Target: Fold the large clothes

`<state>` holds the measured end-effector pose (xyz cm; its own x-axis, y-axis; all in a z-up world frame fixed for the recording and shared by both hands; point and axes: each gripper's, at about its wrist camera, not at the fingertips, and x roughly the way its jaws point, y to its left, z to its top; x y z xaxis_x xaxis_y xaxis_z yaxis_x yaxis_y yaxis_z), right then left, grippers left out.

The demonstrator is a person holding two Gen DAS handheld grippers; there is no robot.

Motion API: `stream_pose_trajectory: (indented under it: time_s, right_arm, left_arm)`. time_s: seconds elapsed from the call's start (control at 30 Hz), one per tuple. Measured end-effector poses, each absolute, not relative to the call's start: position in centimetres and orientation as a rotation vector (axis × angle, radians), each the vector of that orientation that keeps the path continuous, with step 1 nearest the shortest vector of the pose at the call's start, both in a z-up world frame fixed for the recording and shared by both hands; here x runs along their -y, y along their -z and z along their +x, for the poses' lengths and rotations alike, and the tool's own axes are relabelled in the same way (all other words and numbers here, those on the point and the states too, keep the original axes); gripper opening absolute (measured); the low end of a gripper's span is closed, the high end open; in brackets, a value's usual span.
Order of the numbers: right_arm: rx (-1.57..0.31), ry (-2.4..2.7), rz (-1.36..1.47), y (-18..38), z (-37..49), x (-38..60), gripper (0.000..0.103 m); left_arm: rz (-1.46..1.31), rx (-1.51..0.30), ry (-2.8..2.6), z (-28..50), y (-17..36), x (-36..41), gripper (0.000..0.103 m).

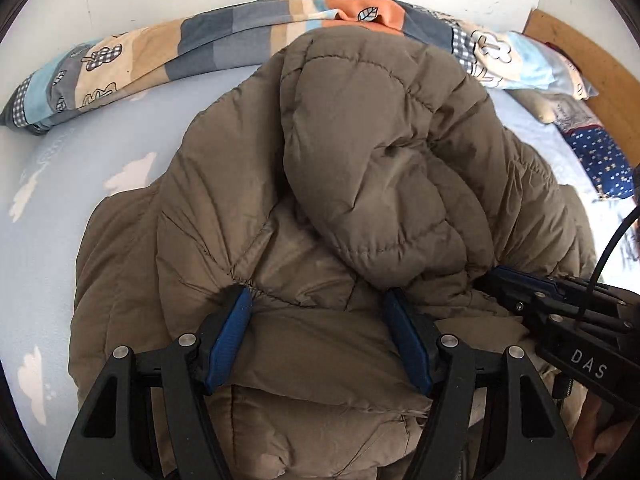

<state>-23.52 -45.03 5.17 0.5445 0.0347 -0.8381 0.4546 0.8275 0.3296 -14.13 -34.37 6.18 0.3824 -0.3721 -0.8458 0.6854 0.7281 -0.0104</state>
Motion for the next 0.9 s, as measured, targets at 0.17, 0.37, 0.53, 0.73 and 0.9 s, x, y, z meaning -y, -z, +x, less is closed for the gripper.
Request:
stream_pose_trajectory:
  time_s: [0.17, 0.37, 0.53, 0.73, 0.9]
  right_arm:
    - [-1.009, 0.281, 0.54, -5.0, -23.2, 45.0, 0.017]
    - [-0.972, 0.264, 0.557, -9.2, -24.9, 45.3, 0.019]
    - [-0.889, 0.246, 0.526, -14.5, -24.9, 45.5, 0.019]
    - [-0.862, 0.228, 0.444, -17.4, -18.8, 44.3, 0.032]
    - [-0.865, 0.239, 0.493, -16.5, -12.6, 44.9, 0.032]
  left_arm:
    - [0.364, -0.95, 0.717, -14.8, -7.4, 33.7, 0.069]
    - [0.274, -0.898, 0.766, -16.5, -11.8, 29.5, 0.069]
    - [0.245, -0.84, 0.804, -17.0, -14.2, 26.0, 0.069]
    - [0.219, -0.832, 0.804, -14.5, -13.7, 26.2, 0.069]
    - [0.235, -0.909, 0.795, -8.7, -13.6, 31.2, 0.069]
